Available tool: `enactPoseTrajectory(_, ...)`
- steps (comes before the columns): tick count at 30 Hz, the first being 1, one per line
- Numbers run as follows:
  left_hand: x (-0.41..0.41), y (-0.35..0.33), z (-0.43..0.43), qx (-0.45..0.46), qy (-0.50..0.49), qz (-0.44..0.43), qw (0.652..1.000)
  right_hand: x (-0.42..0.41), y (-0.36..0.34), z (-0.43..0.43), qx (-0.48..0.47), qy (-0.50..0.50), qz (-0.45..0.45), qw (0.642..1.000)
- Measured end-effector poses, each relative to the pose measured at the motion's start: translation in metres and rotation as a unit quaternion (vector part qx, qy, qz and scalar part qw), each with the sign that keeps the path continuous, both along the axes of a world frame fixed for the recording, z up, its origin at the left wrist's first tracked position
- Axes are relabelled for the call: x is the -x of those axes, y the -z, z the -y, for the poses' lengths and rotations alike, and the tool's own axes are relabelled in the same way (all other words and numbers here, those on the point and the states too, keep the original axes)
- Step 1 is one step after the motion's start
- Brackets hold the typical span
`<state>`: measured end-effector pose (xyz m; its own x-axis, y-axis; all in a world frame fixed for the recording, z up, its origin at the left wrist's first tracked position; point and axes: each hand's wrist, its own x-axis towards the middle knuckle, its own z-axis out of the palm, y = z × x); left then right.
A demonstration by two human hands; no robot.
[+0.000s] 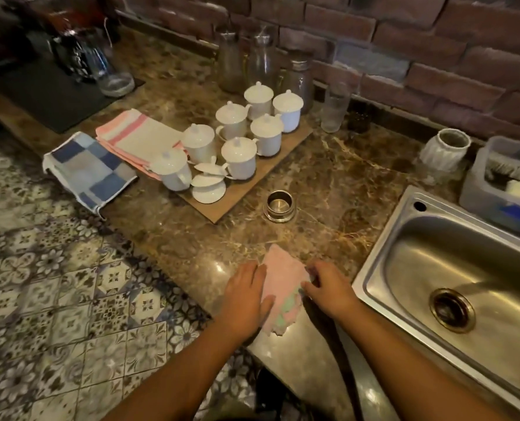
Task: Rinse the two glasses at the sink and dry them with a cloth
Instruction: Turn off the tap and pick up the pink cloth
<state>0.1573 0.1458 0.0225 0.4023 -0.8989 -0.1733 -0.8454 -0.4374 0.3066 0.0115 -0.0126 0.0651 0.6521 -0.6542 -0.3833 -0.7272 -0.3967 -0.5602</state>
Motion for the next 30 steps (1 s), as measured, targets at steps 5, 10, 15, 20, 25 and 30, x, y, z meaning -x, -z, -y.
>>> enactPoseTrajectory(5, 0.014, 0.019, -0.001, -0.048, 0.017, 0.048, 0.998, -0.035, 0.010, 0.000, 0.085, -0.046, -0.053, 0.994)
enactPoseTrajectory(10, 0.018, 0.034, -0.006, -0.029, 0.021, 0.062, 0.997, -0.056, 0.020, 0.005, 0.092, -0.045, -0.079, 0.992)
enactPoseTrajectory(15, 0.016, 0.035, -0.006, -0.028, 0.024, 0.057, 0.998, -0.071, 0.018, 0.015, -0.010, -0.017, -0.120, 0.993)
enactPoseTrajectory(20, 0.011, 0.026, -0.003, -0.010, -0.004, -0.009, 1.000, -0.060, 0.005, 0.017, -0.159, -0.010, -0.065, 0.985)
enactPoseTrajectory(25, 0.004, -0.022, 0.020, 0.056, -0.055, -0.249, 0.965, -0.026, -0.030, 0.015, -0.263, 0.014, 0.041, 0.964)
enactPoseTrajectory(30, 0.017, -0.070, 0.060, 0.038, 0.009, -0.494, 0.869, 0.035, -0.078, 0.025, -0.302, 0.052, 0.123, 0.944)
